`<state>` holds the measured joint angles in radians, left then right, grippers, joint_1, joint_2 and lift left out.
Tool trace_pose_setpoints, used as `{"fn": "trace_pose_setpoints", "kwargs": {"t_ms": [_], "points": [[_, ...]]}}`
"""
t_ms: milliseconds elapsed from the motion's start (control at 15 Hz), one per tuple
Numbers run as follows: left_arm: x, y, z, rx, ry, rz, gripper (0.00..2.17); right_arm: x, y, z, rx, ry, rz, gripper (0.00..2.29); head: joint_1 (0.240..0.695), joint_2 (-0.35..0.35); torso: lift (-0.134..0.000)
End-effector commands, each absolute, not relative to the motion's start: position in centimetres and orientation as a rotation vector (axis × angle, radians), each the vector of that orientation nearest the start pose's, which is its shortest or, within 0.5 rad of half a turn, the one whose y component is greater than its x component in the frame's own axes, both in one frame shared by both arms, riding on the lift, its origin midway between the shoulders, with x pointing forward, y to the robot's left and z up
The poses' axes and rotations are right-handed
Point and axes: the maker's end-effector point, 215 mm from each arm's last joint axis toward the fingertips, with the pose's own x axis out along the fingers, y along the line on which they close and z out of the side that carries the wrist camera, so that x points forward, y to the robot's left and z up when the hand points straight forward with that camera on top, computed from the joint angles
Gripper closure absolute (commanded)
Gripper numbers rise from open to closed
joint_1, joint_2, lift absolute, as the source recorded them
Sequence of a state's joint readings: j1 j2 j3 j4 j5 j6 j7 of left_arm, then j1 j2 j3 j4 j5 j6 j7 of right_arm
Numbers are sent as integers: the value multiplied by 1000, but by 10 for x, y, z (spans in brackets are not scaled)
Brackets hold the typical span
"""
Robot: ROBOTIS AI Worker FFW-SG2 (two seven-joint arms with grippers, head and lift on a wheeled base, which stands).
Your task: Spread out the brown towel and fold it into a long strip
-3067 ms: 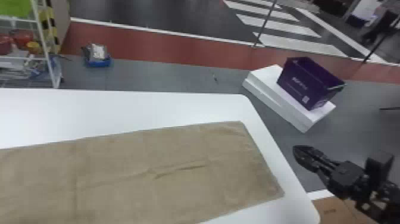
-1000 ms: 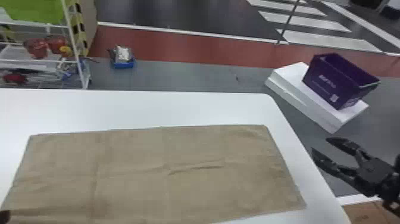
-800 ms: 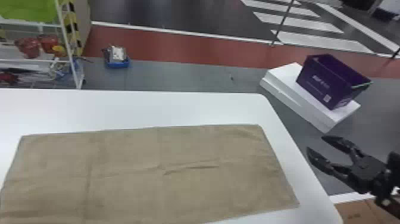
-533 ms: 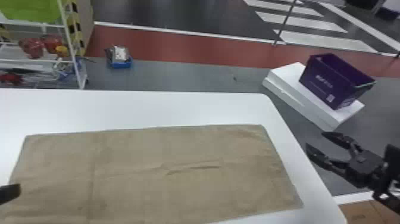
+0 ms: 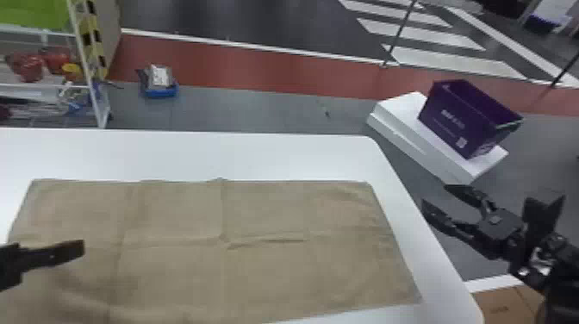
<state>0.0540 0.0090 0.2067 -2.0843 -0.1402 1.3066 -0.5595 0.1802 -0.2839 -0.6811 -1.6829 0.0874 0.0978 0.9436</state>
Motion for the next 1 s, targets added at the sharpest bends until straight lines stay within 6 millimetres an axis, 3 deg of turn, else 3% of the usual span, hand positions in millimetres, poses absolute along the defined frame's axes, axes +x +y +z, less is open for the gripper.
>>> {"fn": "trace_pose_setpoints", "kwargs": {"t_ms": [0,133,267,400,533,733,800,933], "points": [[496,251,-408,-162,654,-226,66,456,-505,-348,-331,276,270,387,695,-296,-123],[490,241,-398,-191,662,-243,66,458,-506,-350,-338,286,267,387,695,-288,-123],[469,251,-393,-158,741,-153,66,459,-505,-352,-338,289,269,387,695,-296,-123],[474,252,-386,-139,717,-150,70,462,-507,-351,-337,288,264,387,695,-294,-123],[499,250,-360,-89,599,-154,70,464,-507,-351,-329,291,262,387,695,-295,-123],[548,239,-306,-7,314,-203,70,467,-501,-350,-332,283,274,387,695,-286,-123],[561,234,-300,11,260,-217,73,467,-501,-349,-333,282,275,387,695,-282,-123],[579,230,-309,33,228,-214,83,467,-501,-350,-333,284,274,387,695,-278,-123]]}}
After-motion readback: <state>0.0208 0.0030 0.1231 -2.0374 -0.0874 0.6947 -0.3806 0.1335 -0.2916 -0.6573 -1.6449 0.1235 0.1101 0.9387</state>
